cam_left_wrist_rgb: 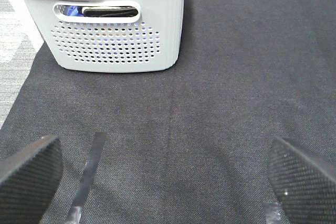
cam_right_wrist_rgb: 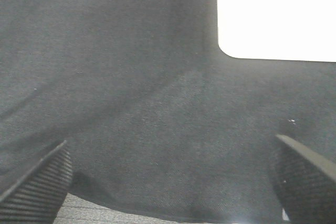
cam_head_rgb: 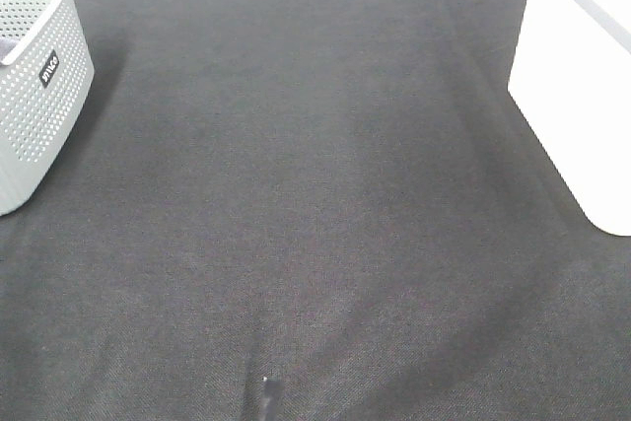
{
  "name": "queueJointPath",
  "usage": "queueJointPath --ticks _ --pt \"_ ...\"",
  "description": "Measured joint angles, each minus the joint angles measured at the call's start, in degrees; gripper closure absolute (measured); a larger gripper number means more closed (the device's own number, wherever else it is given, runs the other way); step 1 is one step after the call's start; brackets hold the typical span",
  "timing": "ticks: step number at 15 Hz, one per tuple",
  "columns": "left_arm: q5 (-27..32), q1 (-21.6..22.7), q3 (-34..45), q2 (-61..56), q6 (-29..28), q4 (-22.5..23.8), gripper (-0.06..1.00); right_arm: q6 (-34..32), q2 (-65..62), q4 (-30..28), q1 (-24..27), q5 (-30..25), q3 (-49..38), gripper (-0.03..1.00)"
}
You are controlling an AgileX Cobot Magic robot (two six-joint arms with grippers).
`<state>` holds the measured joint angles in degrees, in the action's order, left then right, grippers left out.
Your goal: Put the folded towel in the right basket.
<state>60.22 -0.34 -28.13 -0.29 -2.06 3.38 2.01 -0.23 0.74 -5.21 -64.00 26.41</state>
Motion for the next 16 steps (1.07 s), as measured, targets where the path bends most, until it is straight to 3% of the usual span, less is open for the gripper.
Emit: queueJointPath --ticks 5,8,16 --pt "0.0 0.0 0.0 0.0 0.0 0.0 -0.04 0.0 0.0 0.23 0.17 0.17 -0.17 0.01" --pt "0.0 0.0 0.0 0.0 0.0 0.0 -0.04 0.0 0.0 0.23 3.61 0.17 -0.34 0.01" --pt "0.0 0.0 0.0 0.0 0.0 0.0 -0.04 0.0 0.0 0.23 3.95 0.17 -0.34 0.01"
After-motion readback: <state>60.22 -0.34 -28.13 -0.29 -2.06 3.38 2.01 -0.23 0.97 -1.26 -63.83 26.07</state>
